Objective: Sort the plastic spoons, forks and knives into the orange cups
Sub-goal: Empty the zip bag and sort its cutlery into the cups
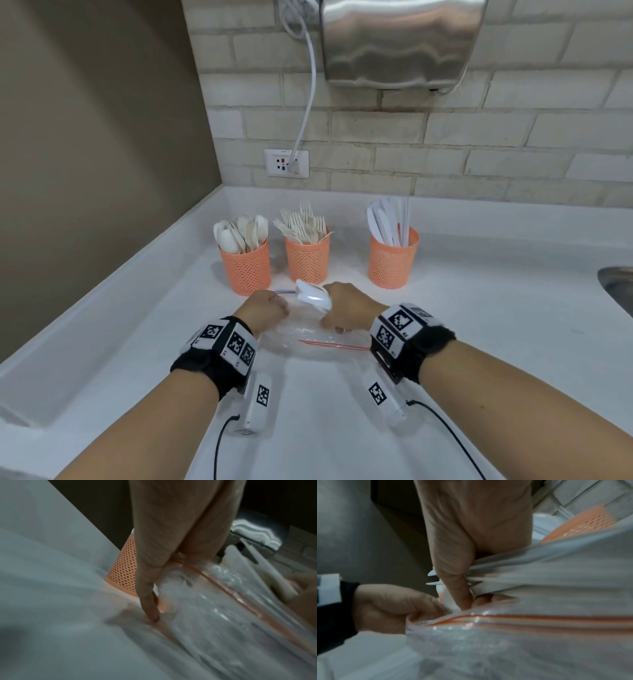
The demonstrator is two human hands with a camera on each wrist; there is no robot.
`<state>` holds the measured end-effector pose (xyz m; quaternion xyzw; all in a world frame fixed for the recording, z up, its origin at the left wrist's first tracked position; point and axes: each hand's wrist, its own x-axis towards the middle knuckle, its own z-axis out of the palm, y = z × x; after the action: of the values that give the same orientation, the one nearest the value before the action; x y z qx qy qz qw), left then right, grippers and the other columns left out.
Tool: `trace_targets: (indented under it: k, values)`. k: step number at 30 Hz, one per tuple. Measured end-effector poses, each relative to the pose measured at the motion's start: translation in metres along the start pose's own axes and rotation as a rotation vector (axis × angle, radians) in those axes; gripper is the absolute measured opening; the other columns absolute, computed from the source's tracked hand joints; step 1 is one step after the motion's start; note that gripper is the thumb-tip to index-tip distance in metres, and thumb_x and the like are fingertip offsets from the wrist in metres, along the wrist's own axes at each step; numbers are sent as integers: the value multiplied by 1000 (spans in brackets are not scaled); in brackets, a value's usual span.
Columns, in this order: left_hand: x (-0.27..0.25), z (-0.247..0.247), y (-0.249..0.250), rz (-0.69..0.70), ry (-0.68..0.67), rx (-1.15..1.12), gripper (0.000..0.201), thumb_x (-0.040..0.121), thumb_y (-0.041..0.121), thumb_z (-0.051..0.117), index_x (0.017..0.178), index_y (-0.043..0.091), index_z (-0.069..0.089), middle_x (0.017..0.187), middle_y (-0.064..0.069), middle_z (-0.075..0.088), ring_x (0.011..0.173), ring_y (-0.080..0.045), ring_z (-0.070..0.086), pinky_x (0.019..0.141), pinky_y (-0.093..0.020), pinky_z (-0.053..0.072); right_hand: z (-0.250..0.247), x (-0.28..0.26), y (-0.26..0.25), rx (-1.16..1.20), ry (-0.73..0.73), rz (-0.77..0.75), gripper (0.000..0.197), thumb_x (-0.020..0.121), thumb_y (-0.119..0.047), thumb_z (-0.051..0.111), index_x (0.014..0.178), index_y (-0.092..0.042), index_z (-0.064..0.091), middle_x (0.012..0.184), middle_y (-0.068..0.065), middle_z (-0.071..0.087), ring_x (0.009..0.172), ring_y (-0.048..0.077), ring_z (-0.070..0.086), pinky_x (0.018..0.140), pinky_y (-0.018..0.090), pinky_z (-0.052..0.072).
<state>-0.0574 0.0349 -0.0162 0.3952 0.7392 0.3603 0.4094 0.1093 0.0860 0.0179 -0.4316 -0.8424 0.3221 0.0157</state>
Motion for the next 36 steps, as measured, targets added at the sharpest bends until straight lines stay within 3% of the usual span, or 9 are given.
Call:
trace_targets:
  k: [4, 8, 12, 15, 19, 25, 30, 33, 36]
  values:
    - [2, 0, 2, -109, -84, -238, 16, 85, -3, 51, 74, 5, 60, 66, -12, 63, 71, -28, 57, 69, -35, 49, 9, 0, 0, -123, -22, -22, 42, 79, -10, 65, 119, -3, 53, 100, 15, 65, 66, 21, 57, 56, 22, 46]
    - [8, -3, 7, -159, -111, -420, 27, 94, -5, 38, 114, -7, 57, 101, -21, 62, 91, -28, 58, 81, -34, 48, 8, -2, 8, -62, 1, -67, 51, 78, -19, 69, 124, -9, 51, 109, 9, 63, 83, 21, 58, 72, 28, 47]
    - [8, -6, 12, -104, -127, -606, 7, 91, -4, 50, 93, -1, 55, 82, -14, 63, 63, -13, 66, 70, -21, 52, 0, -6, 12, 219, 45, -118, 47, 77, -26, 72, 119, -20, 51, 80, -10, 57, 61, 3, 52, 55, 16, 41]
    - [7, -7, 12, -4, -148, -637, 22, 86, -11, 52, 108, -8, 55, 112, -23, 61, 97, -25, 63, 96, -32, 47, -11, -9, 18, 388, 62, -102, 52, 71, -4, 73, 116, -18, 51, 84, -2, 58, 66, 11, 54, 61, 23, 46]
    - [-9, -7, 27, 81, -117, -605, 37, 86, -14, 47, 115, 8, 48, 112, -11, 56, 84, -19, 55, 65, -24, 53, -18, -14, 22, 604, 30, -109, 42, 72, 8, 67, 107, -12, 54, 83, -2, 59, 79, 15, 57, 71, 23, 46]
    - [-25, -6, 45, 138, -205, -401, 26, 84, 9, 64, 106, 20, 56, 110, -9, 60, 94, -26, 56, 80, -36, 47, -16, -17, 16, 627, 6, -199, 46, 61, 2, 65, 99, -24, 61, 84, 6, 60, 76, 17, 56, 69, 29, 46]
    - [-23, -12, 51, 179, 18, -470, 17, 89, 1, 54, 90, 17, 55, 84, -4, 60, 66, -17, 54, 54, -25, 50, -20, -21, 17, 558, -76, -257, 48, 74, 12, 63, 91, -32, 56, 74, -6, 58, 61, 5, 55, 55, 16, 44]
    - [-22, -9, 53, 146, 73, -533, 16, 92, -2, 49, 90, 13, 53, 82, -4, 56, 64, -14, 50, 42, -16, 48, -21, -23, 18, 619, -27, -261, 45, 73, 10, 66, 96, -28, 59, 83, -7, 65, 76, 8, 63, 71, 18, 50]
    - [-23, -8, 52, 122, -47, -528, 24, 92, 10, 54, 115, 9, 50, 95, -1, 58, 74, -11, 54, 50, -16, 51, -23, -24, 19, 674, 1, -262, 47, 64, 1, 71, 103, -23, 60, 93, -4, 68, 91, 16, 64, 85, 29, 51]
